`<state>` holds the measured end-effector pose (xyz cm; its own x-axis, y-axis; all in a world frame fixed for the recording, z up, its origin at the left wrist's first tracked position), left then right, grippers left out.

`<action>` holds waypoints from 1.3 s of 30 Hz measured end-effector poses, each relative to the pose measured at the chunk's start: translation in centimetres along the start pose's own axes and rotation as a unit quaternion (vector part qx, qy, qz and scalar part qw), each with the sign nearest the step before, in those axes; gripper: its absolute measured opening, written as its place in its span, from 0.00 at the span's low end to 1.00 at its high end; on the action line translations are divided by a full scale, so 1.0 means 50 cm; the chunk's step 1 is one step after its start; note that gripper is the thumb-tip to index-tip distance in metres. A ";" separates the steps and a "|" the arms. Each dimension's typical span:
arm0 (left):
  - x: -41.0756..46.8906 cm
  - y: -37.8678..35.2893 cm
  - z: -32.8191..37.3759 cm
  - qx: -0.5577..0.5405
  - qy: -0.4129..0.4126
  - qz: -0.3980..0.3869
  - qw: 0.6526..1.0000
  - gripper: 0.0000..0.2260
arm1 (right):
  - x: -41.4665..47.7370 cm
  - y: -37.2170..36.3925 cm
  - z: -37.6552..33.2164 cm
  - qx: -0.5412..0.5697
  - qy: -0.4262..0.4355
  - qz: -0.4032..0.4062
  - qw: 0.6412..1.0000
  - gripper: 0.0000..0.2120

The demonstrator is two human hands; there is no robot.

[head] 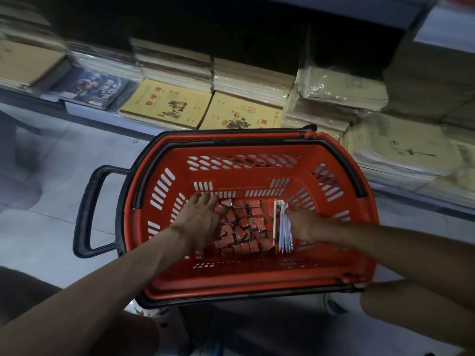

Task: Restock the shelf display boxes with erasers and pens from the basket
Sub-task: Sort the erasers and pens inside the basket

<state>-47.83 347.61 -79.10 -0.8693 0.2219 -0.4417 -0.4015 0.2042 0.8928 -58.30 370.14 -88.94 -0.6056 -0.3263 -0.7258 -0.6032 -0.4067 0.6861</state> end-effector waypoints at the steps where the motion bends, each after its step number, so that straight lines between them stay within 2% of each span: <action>1: 0.007 -0.004 0.013 0.013 -0.014 -0.008 1.000 0.29 | -0.030 0.021 -0.002 -0.030 0.032 0.016 0.999 0.28; 4: 0.032 -0.016 0.047 0.032 -0.049 -0.016 0.998 0.29 | -0.121 0.069 -0.005 -0.113 0.111 0.041 0.986 0.25; 7: 0.052 -0.034 0.071 0.042 -0.069 -0.044 0.996 0.28 | -0.216 0.118 -0.004 -0.157 0.152 0.045 0.975 0.21; 12: 0.101 -0.089 0.117 0.121 -0.118 -0.108 0.980 0.31 | -0.316 0.182 0.021 -0.213 0.141 0.072 0.964 0.22; 15: 0.162 -0.128 0.156 0.153 -0.149 -0.146 0.966 0.26 | -0.303 0.192 0.042 -0.208 0.133 0.097 0.964 0.20; 18: 0.228 -0.168 0.189 0.158 -0.176 -0.161 0.958 0.27 | -0.279 0.197 0.064 -0.244 0.166 0.179 0.939 0.18; 20: 0.263 -0.184 0.213 0.169 -0.204 -0.142 0.954 0.29 | -0.268 0.193 0.089 -0.229 0.207 0.233 0.922 0.16; 24: 0.316 -0.184 0.255 0.139 -0.221 -0.063 0.963 0.23 | -0.272 0.175 0.128 -0.190 0.247 0.269 0.912 0.09; 25: 0.324 -0.183 0.265 0.133 -0.225 -0.047 0.964 0.23 | -0.277 0.173 0.130 -0.178 0.249 0.278 0.910 0.10; 28: 0.346 -0.193 0.283 0.119 -0.219 -0.022 0.968 0.24 | -0.276 0.163 0.134 -0.154 0.244 0.281 0.915 0.15; 33: 0.360 -0.219 0.292 0.085 -0.212 -0.012 0.974 0.30 | -0.274 0.171 0.129 -0.142 0.246 0.280 0.917 0.14; 36: 0.374 -0.211 0.276 0.083 -0.196 0.013 0.977 0.30 | -0.270 0.166 0.129 -0.145 0.240 0.262 0.923 0.16; 39: 0.383 -0.197 0.262 0.069 -0.187 0.005 0.980 0.31 | -0.270 0.165 0.131 -0.152 0.234 0.259 0.925 0.17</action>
<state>-56.74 362.35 -97.53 -0.6966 0.5523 -0.4580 -0.3290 0.3214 0.8880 -58.49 376.77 -73.14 -0.4374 -0.8495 -0.2950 -0.0779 -0.2910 0.9536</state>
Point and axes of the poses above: each hand's wrist, its own x-axis towards the middle knuckle, its own y-axis out of the back of the hand, z = x × y, the point moved 8 cm from there along x, towards the middle knuckle, and after that the axes turned 3 degrees about -z, right-handed, at the moved point
